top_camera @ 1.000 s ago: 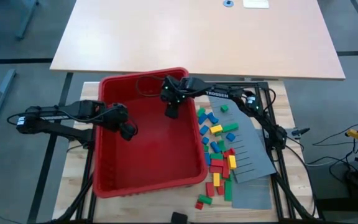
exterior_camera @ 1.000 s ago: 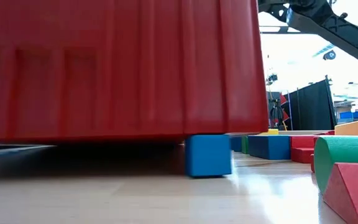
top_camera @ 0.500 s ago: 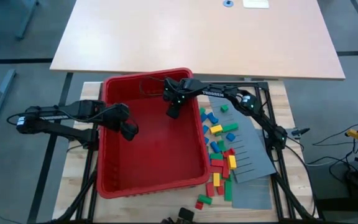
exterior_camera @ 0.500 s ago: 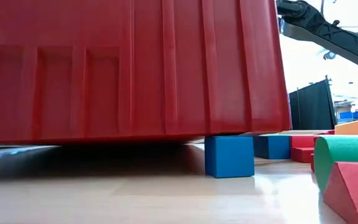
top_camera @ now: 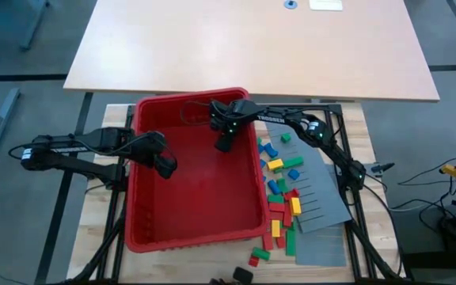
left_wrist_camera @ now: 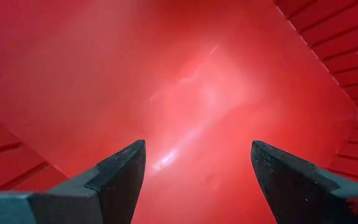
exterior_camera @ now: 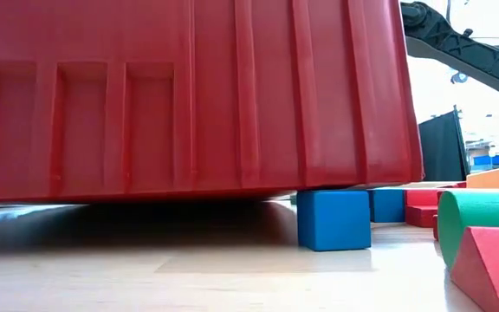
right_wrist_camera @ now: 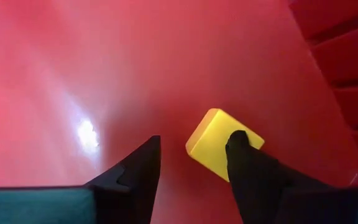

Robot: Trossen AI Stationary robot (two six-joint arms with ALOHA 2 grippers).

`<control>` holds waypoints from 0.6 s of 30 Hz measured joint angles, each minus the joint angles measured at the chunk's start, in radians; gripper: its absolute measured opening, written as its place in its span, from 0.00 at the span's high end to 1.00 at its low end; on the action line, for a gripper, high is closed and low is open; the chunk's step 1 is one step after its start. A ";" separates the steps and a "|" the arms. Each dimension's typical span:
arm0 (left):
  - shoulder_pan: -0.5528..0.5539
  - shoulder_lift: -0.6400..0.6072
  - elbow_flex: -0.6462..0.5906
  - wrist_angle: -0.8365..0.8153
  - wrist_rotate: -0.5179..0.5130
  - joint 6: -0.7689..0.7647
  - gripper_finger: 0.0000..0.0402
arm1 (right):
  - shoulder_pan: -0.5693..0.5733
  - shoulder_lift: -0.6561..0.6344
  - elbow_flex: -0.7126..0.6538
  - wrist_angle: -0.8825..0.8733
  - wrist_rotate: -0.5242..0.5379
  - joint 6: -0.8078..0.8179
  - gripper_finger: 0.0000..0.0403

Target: Sort blocks

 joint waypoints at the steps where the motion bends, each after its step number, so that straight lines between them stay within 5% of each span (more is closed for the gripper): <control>1: 0.000 0.000 0.000 0.002 0.000 0.000 0.31 | 0.000 0.000 0.000 -0.014 -0.002 -0.002 0.61; 14: 0.000 0.001 -0.001 0.044 -0.001 0.016 0.31 | -0.005 -0.013 -0.003 -0.103 -0.102 -0.022 0.96; 18: 0.000 0.003 -0.002 0.043 -0.001 0.015 0.31 | -0.005 -0.031 -0.006 -0.108 -0.112 -0.012 0.98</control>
